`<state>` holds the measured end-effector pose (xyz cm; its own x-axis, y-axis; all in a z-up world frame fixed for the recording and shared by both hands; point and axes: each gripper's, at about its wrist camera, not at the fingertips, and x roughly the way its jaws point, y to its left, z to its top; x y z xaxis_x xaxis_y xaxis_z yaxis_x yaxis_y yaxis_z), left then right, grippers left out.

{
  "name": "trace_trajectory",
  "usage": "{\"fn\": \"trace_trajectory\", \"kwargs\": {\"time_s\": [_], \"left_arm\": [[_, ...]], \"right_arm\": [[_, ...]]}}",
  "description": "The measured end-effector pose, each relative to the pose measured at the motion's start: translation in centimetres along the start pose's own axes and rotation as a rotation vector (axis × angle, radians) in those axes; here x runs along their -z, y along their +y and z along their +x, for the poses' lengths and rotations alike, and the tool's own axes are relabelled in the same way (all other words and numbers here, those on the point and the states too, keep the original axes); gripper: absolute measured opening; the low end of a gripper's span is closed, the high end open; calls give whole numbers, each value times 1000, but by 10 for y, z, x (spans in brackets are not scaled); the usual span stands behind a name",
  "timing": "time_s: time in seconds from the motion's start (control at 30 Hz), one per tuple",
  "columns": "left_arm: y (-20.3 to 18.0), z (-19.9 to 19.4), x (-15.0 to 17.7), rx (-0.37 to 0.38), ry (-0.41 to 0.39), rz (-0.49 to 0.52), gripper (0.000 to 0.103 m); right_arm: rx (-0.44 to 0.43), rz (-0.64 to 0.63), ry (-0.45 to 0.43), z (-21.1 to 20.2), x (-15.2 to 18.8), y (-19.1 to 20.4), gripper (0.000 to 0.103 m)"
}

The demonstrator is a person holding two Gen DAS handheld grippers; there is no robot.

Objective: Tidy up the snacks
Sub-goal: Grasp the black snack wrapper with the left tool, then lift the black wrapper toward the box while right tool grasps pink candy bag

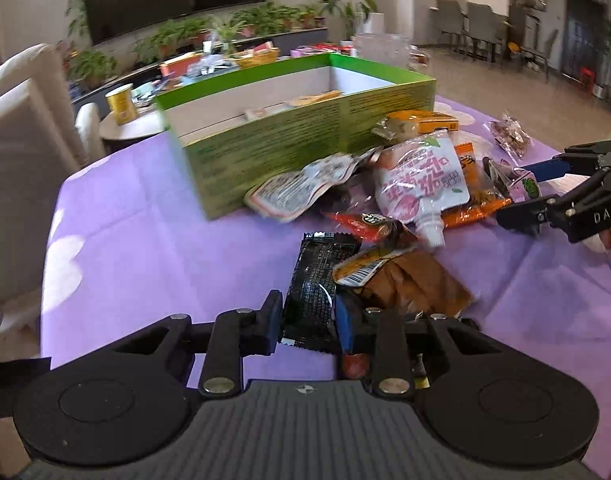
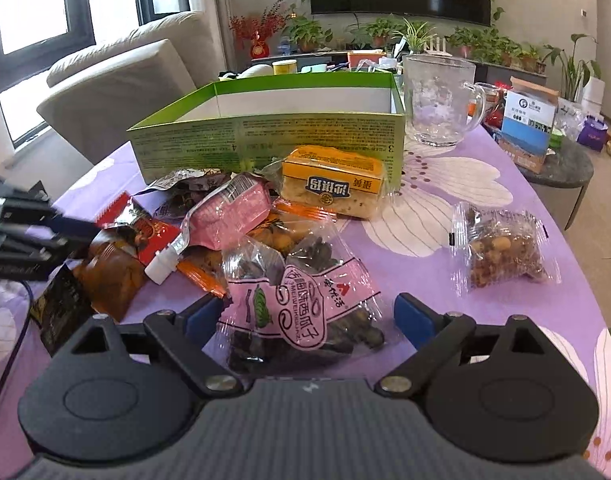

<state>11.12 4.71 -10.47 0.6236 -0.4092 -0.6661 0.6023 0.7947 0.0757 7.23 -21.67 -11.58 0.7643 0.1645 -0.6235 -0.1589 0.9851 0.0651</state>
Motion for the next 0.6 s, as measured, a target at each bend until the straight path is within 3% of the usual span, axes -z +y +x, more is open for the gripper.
{"fn": "trace_trajectory", "kwargs": {"time_s": [0.17, 0.4, 0.6], "left_arm": [[-2, -6, 4, -22, 5, -29, 27], [-15, 2, -6, -73, 20, 45, 33], [-8, 10, -11, -43, 18, 19, 30]], "right_arm": [[-25, -78, 16, 6, -4, 2, 80], [-44, -137, 24, 19, -8, 7, 80], [-46, -135, 21, 18, -7, 6, 80]]}}
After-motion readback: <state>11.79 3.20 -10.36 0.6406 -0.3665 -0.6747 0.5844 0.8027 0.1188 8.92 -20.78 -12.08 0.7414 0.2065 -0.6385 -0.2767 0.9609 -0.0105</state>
